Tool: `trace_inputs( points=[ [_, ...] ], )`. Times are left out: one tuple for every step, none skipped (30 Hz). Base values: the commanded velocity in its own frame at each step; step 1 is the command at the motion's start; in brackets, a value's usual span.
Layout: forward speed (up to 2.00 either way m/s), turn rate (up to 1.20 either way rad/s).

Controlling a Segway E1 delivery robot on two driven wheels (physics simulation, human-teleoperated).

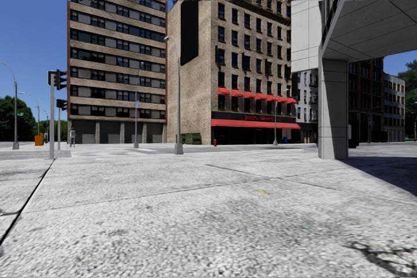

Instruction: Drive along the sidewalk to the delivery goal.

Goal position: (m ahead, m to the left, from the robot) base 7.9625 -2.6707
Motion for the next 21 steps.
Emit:
trace_inputs(
  points=[
    [2.00,-0.50],
    [2.00,-0.50],
    [2.00,-0.50],
    [2.00,-0.50],
    [2.00,-0.50],
    [2.00,-0.50],
    [2.00,-0.50],
    [2.00,-0.50],
    [2.00,-0.50],
    [2.00,-0.50],
    [2.00,-0.50],
    [2.00,-0.50],
    [2.00,-0.50],
    [2.00,-0.50],
    [2.00,-0.50],
    [2.00,-0.50],
    [2.00,-0.50],
    [2.00,-0.50],
    [2.00,-0.50],
    [2.00,-0.50],
    [2.00,-0.50]
  ],
)
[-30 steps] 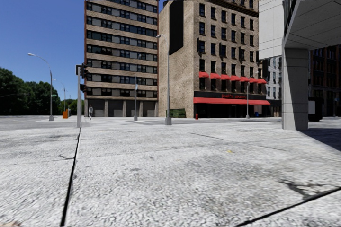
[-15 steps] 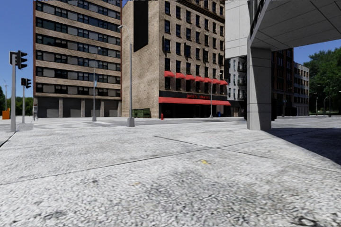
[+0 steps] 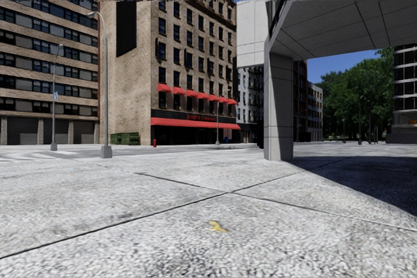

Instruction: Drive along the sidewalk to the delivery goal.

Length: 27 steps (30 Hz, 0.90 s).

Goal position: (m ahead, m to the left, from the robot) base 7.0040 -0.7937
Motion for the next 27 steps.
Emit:
trace_inputs(
  points=[
    [2.00,-0.47],
    [2.00,-0.42],
    [2.00,-0.42],
    [2.00,-0.39],
    [2.00,0.00],
    [2.00,0.00],
    [2.00,0.00],
    [2.00,0.00],
    [2.00,0.00],
    [2.00,0.00],
    [2.00,0.00],
    [2.00,0.00],
    [2.00,0.00],
    [2.00,0.00],
    [2.00,0.00],
    [2.00,0.00],
    [2.00,0.00],
    [2.00,0.00],
    [2.00,0.00],
    [2.00,0.00],
    [2.00,0.00],
    [2.00,0.00],
    [2.00,0.00],
    [2.00,0.00],
    [2.00,-0.07],
    [2.00,-0.18],
    [2.00,-0.21]
  ],
)
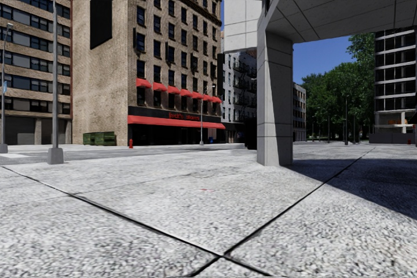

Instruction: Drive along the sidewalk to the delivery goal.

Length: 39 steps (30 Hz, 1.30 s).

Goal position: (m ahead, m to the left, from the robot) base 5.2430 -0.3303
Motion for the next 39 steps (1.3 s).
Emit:
trace_inputs(
  points=[
    [2.00,-0.21],
    [2.00,-0.21],
    [2.00,-0.22],
    [2.00,-0.23],
    [2.00,-0.23],
    [2.00,-0.24],
    [2.00,-0.24],
    [2.00,-0.24],
    [2.00,-0.24],
    [2.00,-0.24],
    [2.00,-0.24],
    [2.00,-0.24],
    [2.00,-0.24],
    [2.00,-0.24],
    [2.00,-0.24],
    [2.00,-0.13],
    [2.00,0.00],
    [2.00,0.00],
    [2.00,0.00],
    [2.00,0.00],
    [2.00,0.00],
    [2.00,0.00],
    [2.00,0.00],
    [2.00,0.00],
    [2.00,0.00],
    [2.00,0.00],
    [2.00,0.00],
    [2.00,0.00],
    [2.00,0.00],
    [2.00,0.00],
    [2.00,0.00],
    [2.00,0.00],
    [2.00,0.00],
    [2.00,0.00],
    [2.00,0.00],
    [2.00,0.00],
    [2.00,0.00],
    [2.00,0.00],
    [2.00,0.00]
  ],
)
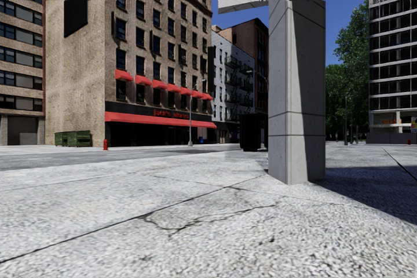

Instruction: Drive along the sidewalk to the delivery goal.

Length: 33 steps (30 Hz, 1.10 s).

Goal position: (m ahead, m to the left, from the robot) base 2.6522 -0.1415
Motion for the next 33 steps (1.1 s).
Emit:
trace_inputs(
  points=[
    [2.00,0.00],
    [2.00,0.00],
    [2.00,0.00],
    [2.00,0.00],
    [2.00,0.00],
    [2.00,0.00],
    [2.00,0.00],
    [2.00,0.00],
    [2.00,0.00],
    [2.00,0.00],
    [1.97,0.00],
    [1.84,-0.04],
    [1.84,-0.04],
    [1.65,-0.20],
    [1.54,-0.26],
    [1.42,-0.27],
    [1.38,-0.28],
    [1.38,-0.28],
    [1.37,-0.34],
    [1.36,-0.38],
    [1.34,-0.38],
    [1.34,-0.38],
    [1.34,-0.38],
    [1.33,-0.39],
    [1.33,-0.39],
    [1.33,-0.39],
    [1.33,-0.39],
    [1.33,-0.39],
    [1.33,-0.39],
    [1.33,-0.39],
    [1.33,-0.39],
    [1.33,-0.39],
    [1.33,-0.39]
  ],
)
